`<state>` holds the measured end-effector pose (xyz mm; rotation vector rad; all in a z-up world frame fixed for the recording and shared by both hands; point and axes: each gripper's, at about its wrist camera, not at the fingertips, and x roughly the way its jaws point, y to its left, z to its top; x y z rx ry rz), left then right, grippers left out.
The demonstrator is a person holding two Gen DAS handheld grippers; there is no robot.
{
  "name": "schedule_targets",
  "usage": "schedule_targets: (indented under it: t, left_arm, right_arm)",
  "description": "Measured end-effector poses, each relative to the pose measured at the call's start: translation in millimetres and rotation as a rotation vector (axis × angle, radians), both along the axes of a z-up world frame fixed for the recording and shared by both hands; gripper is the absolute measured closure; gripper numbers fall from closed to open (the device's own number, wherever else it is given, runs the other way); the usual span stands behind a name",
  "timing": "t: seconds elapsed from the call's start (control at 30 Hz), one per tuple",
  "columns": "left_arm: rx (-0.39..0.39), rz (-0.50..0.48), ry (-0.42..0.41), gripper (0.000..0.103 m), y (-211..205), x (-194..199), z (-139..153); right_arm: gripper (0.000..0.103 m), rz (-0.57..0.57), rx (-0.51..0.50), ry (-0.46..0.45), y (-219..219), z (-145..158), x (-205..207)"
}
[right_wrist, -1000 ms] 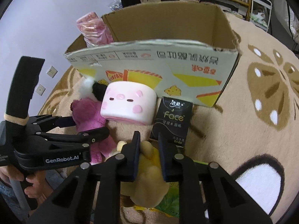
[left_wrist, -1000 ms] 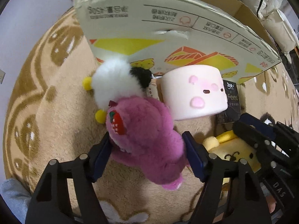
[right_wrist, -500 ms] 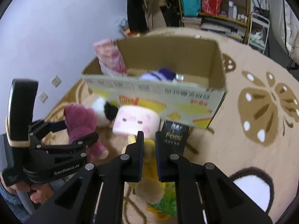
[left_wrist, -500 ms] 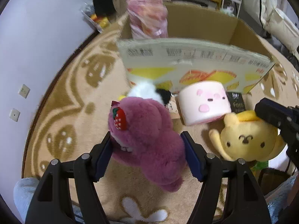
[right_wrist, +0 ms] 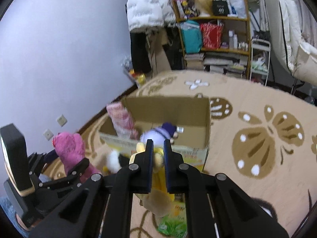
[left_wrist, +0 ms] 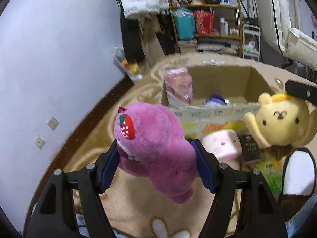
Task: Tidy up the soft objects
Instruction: 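Lift the bear and yellow dog over the box and release both inside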
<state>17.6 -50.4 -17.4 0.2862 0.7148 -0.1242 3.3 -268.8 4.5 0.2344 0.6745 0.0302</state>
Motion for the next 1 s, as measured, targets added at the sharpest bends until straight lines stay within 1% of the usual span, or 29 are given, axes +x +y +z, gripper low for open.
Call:
schedule_targets:
  t: [0.13, 0.3, 0.5, 0.6, 0.7, 0.87, 1.0]
  left_arm:
    - [0.002, -0.004, -0.059, 0.032, -3, -4, 15]
    - [0.029, -0.019, -0.134, 0.032, -13, -3, 31]
    - [0.029, -0.018, -0.195, 0.032, -25, 16, 48]
    - [0.016, -0.012, -0.210, 0.032, -30, 28, 55]
    - [0.021, -0.012, -0.233, 0.032, -36, 40, 62]
    - [0.009, -0.022, -0.241, 0.032, -46, 61, 70]
    - [0.009, -0.042, -0.257, 0.032, -56, 74, 73]
  right_arm:
    - [0.093, -0.025, -0.051, -0.050, -6, 22, 5]
    - [0.093, -0.044, -0.108, -0.087, -10, 43, 15]
    - [0.093, -0.044, -0.180, -0.122, -13, 64, 30]
    - [0.093, -0.041, -0.218, -0.130, -10, 69, 39]
    - [0.093, -0.033, -0.247, -0.132, -8, 70, 51]
    - [0.093, -0.012, -0.269, -0.142, -6, 71, 70]
    - [0.093, 0.005, -0.257, -0.158, -7, 67, 84]
